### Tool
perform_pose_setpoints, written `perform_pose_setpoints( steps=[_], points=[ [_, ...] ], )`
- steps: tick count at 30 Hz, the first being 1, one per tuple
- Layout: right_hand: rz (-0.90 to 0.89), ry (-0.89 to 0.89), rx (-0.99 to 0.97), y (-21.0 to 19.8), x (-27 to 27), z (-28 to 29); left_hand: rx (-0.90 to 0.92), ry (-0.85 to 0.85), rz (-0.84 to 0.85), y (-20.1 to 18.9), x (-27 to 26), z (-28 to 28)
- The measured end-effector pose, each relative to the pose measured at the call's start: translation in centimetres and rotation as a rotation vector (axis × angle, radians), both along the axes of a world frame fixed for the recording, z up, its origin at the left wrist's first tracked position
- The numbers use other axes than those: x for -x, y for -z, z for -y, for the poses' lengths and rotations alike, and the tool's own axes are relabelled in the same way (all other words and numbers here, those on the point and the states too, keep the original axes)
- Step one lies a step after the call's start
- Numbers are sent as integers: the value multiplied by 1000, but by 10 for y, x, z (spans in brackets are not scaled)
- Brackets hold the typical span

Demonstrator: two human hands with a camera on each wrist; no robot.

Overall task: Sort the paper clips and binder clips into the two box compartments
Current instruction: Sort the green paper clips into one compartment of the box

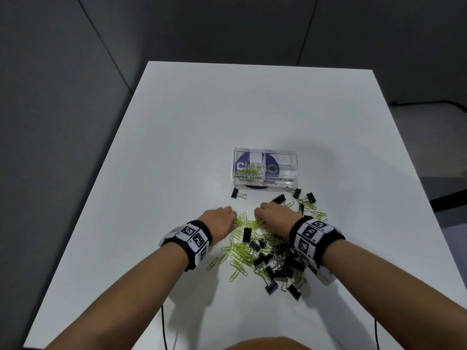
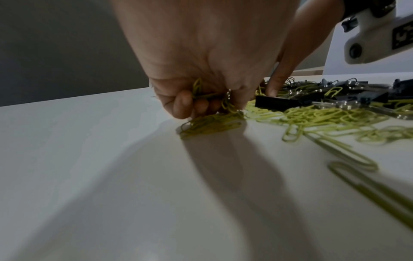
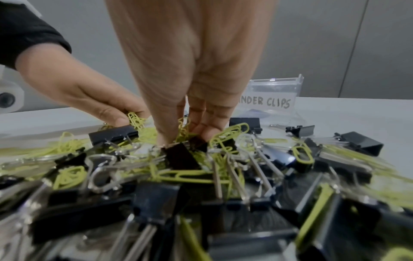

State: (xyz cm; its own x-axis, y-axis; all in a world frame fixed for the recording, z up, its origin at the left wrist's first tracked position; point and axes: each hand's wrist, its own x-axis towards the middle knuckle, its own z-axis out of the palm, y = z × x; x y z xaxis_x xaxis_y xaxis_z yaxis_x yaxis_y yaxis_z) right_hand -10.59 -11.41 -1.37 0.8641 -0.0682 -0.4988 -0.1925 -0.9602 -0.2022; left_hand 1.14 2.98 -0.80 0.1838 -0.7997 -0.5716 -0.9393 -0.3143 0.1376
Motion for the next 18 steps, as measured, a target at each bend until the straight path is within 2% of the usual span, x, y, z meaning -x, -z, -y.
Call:
perform_pose_setpoints(
  steps=[11,18],
  points=[
    [105,-47,3,-3,8,1,34,-178,-149,-8,-3,1],
    [295,71,-122,-26,16,3,88,-206,-141,-15,-13,-6]
  ],
)
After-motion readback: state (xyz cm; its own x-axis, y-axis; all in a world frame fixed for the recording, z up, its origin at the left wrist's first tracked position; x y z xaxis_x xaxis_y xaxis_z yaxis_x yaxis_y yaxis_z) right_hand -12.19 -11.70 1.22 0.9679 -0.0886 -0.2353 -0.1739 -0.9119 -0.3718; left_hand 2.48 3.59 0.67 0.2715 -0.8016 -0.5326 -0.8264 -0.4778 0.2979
